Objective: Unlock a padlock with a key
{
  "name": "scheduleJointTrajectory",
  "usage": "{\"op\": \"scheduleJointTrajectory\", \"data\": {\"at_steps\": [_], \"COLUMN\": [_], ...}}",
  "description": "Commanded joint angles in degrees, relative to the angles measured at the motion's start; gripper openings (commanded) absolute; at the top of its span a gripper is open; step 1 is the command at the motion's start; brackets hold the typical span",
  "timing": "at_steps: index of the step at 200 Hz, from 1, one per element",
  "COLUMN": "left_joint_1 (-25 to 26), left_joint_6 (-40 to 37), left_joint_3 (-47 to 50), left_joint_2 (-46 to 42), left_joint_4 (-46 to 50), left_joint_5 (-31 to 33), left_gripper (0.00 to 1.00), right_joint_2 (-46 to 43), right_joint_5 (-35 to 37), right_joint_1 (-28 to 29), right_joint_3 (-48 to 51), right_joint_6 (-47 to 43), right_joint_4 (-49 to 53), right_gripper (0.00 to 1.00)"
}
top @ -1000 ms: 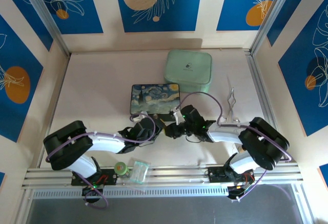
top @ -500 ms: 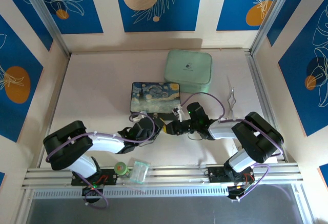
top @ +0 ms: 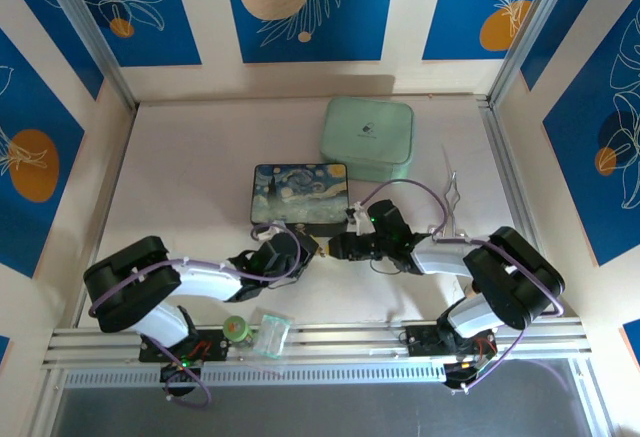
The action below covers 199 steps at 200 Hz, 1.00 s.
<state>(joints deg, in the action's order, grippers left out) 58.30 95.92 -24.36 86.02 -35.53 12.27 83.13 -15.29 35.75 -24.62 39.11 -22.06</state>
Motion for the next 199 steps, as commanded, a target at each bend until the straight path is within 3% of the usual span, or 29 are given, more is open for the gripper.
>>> {"op": "scheduleJointTrajectory", "data": {"at_steps": [1, 39, 65, 93, 143, 170, 199], "left_joint_1": [0.41, 0.35, 0.16, -0.56, -3.56, -3.72, -3.72], "left_joint_6": [-0.66, -1.21, -3.83, -10.23, -21.72, -28.37, -31.49], "left_joint_3": [0.54, 0.63, 0.14, -3.02, -7.28, -11.52, -12.67], "left_joint_2": [-1.45, -2.34, -3.67, -5.86, -6.23, -4.78, -3.48], "left_joint_4": [-0.29, 1.66, 6.68, 18.57, 33.02, 43.83, 46.05], "left_joint_5": [-0.67, 0.18, 1.32, 1.65, -1.30, 3.05, 5.47], "left_gripper": [0.00, 0.00, 0.00, 0.00, 0.00, 0.00, 0.03], "right_joint_2": [-0.71, -3.32, -5.78, -7.52, -4.68, -3.12, -2.69], "right_joint_5": [5.68, 6.37, 6.60, 9.41, 11.50, 13.62, 14.16], "right_joint_1": [0.01, 0.89, 1.58, 2.55, 4.03, 5.59, 6.07], "right_joint_3": [0.37, 0.65, 0.42, -2.04, -6.84, -7.92, -7.68], "right_joint_6": [0.01, -0.86, -1.96, -3.80, -4.40, -4.48, -4.05], "right_joint_4": [3.93, 4.14, 4.66, 8.46, 11.07, 10.80, 10.16], "right_gripper": [0.36, 0.37, 0.48, 0.59, 0.59, 0.59, 0.59]}}
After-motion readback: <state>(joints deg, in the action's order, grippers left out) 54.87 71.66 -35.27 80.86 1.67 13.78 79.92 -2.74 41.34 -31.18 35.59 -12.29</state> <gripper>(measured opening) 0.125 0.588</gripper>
